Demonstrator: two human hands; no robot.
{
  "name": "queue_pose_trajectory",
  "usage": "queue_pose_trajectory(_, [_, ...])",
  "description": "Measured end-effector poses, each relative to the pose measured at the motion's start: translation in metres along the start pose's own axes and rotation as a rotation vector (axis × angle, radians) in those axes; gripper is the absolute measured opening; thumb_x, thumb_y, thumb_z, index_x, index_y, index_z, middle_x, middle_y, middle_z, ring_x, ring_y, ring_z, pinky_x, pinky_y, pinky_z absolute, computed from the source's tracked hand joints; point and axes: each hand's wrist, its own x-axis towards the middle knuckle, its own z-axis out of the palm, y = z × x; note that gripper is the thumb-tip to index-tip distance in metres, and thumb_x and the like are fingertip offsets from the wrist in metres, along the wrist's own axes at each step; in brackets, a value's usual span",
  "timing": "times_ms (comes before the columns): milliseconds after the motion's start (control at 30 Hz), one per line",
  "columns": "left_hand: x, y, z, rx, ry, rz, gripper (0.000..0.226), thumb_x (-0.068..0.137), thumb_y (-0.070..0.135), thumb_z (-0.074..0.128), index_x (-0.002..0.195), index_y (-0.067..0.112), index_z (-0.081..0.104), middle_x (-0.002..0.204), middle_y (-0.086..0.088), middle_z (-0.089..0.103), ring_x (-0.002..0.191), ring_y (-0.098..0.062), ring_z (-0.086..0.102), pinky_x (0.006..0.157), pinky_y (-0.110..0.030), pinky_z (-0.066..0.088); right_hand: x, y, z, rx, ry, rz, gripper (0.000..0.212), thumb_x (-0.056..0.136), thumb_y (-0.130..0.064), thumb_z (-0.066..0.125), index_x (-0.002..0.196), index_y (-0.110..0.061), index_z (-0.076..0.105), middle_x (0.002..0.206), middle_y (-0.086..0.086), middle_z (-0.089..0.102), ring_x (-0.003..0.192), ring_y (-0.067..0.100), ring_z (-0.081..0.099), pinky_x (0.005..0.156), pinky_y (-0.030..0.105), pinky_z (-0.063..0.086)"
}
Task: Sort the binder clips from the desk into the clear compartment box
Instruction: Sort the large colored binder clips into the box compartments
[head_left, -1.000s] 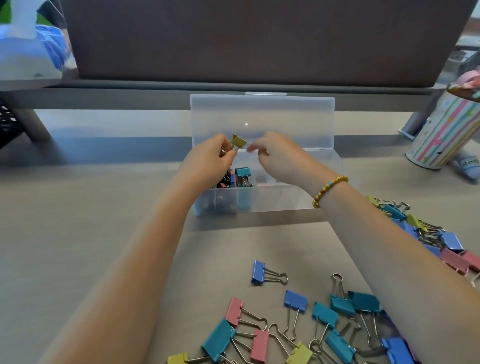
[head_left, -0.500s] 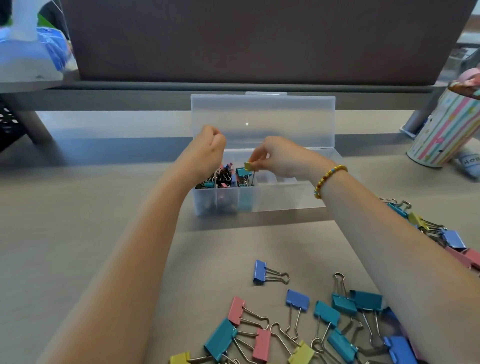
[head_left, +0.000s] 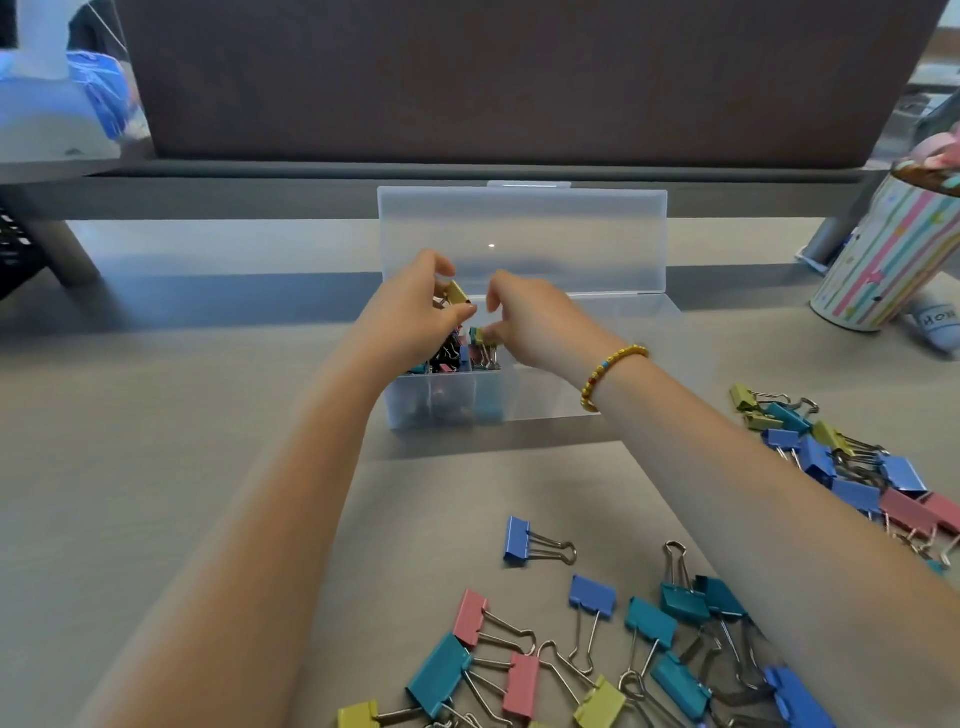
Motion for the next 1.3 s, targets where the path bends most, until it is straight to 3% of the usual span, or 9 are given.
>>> queue_pose_trajectory(100, [-0.001, 0.000, 0.000, 0.053, 0.025, 0.014, 0.032, 0.085, 0.025, 0.066, 0.110, 0.010, 0.052, 0.104, -0.004, 0.062, 0.081, -0.015, 0.060, 0.072, -0.024, 0.046, -0.004, 0.002, -0.005, 0.191, 0.120, 0.012, 0.019, 0.096, -0.026, 0.049, 0.108, -0.012, 0.053, 0.100, 0.008, 0.061, 0.091, 0.025, 0.056, 0.081, 0.039, 0.048])
queue_pose_trajectory(200, [-0.002, 0.003, 0.001, 0.019, 0.034, 0.006, 0.034, 0.084, 0.024, 0.067, 0.112, 0.011, 0.051, 0.103, -0.005, 0.062, 0.067, -0.009, 0.060, 0.067, -0.019, 0.049, -0.010, -0.003, -0.016, 0.466, 0.089, 0.004, 0.027, 0.099, -0.026, 0.042, 0.105, -0.009, 0.062, 0.080, -0.002, 0.056, 0.074, 0.009, 0.051, 0.069, 0.025, 0.045])
queue_pose_trajectory(433, [-0.009, 0.008, 0.004, 0.074, 0.034, 0.127, 0.045, 0.086, 0.022, 0.064, 0.125, 0.012, 0.041, 0.117, -0.010, 0.064, 0.103, -0.023, 0.061, 0.086, -0.025, 0.045, -0.020, -0.007, -0.028, 0.601, -0.108, 0.067, 0.021, 0.093, -0.033, 0.054, 0.089, -0.016, 0.063, 0.081, -0.005, 0.055, 0.076, 0.007, 0.046, 0.069, 0.025, 0.037])
queue_pose_trajectory(533, [-0.009, 0.010, 0.004, 0.126, -0.002, 0.130, 0.045, 0.087, 0.020, 0.063, 0.125, 0.014, 0.041, 0.130, -0.008, 0.056, 0.117, -0.024, 0.053, 0.095, -0.029, 0.043, -0.022, -0.003, -0.033, 0.606, -0.133, 0.095, 0.022, 0.092, -0.038, 0.054, 0.088, -0.017, 0.061, 0.075, -0.008, 0.050, 0.070, 0.006, 0.041, 0.064, 0.023, 0.035])
queue_pose_trajectory(633, [-0.006, 0.006, 0.000, 0.267, -0.009, 0.108, 0.025, 0.089, 0.020, 0.059, 0.114, 0.017, 0.055, 0.128, -0.007, 0.046, 0.123, -0.022, 0.039, 0.099, -0.030, 0.034, -0.021, 0.008, -0.037, 0.590, -0.012, 0.128, 0.021, 0.093, -0.035, 0.053, 0.093, -0.016, 0.061, 0.076, -0.006, 0.050, 0.074, 0.008, 0.044, 0.067, 0.023, 0.036])
queue_pose_trajectory(700, [-0.006, 0.004, -0.004, 0.346, -0.107, 0.097, 0.013, 0.090, 0.021, 0.055, 0.098, 0.025, 0.063, 0.129, -0.005, 0.042, 0.127, -0.022, 0.028, 0.103, -0.032, 0.028, -0.022, 0.015, -0.040, 0.531, 0.007, 0.133, 0.019, 0.094, -0.030, 0.051, 0.096, -0.013, 0.060, 0.078, -0.002, 0.049, 0.079, 0.012, 0.044, 0.070, 0.025, 0.037])
queue_pose_trajectory(767, [-0.006, 0.004, -0.006, 0.376, -0.226, 0.085, 0.021, 0.091, 0.017, 0.049, 0.093, 0.030, 0.066, 0.143, -0.003, 0.035, 0.135, -0.022, 0.018, 0.108, -0.036, 0.023, -0.024, 0.020, -0.042, 0.458, -0.038, 0.128, 0.019, 0.095, -0.028, 0.051, 0.099, -0.012, 0.060, 0.079, 0.000, 0.049, 0.073, 0.010, 0.043, 0.067, 0.024, 0.037])
queue_pose_trajectory(933, [-0.007, 0.005, -0.002, 0.465, -0.335, 0.046, 0.039, 0.094, 0.013, 0.037, 0.104, 0.033, 0.069, 0.158, 0.002, 0.006, 0.144, -0.021, -0.002, 0.116, -0.037, 0.006, -0.024, 0.020, -0.038, 0.435, -0.054, 0.105, 0.021, 0.093, -0.029, 0.054, 0.097, -0.010, 0.063, 0.074, -0.002, 0.050, 0.067, 0.008, 0.042, 0.060, 0.022, 0.038])
queue_pose_trajectory(1300, [-0.003, 0.008, 0.006, 0.533, -0.252, 0.023, 0.039, 0.096, 0.014, 0.036, 0.112, 0.030, 0.067, 0.158, -0.003, 0.002, 0.144, -0.024, -0.006, 0.117, -0.039, 0.002, -0.029, 0.024, -0.040, 0.429, -0.022, 0.005, 0.014, 0.090, -0.028, 0.060, 0.092, -0.014, 0.059, 0.072, -0.005, 0.048, 0.064, 0.007, 0.040, 0.058, 0.020, 0.037])
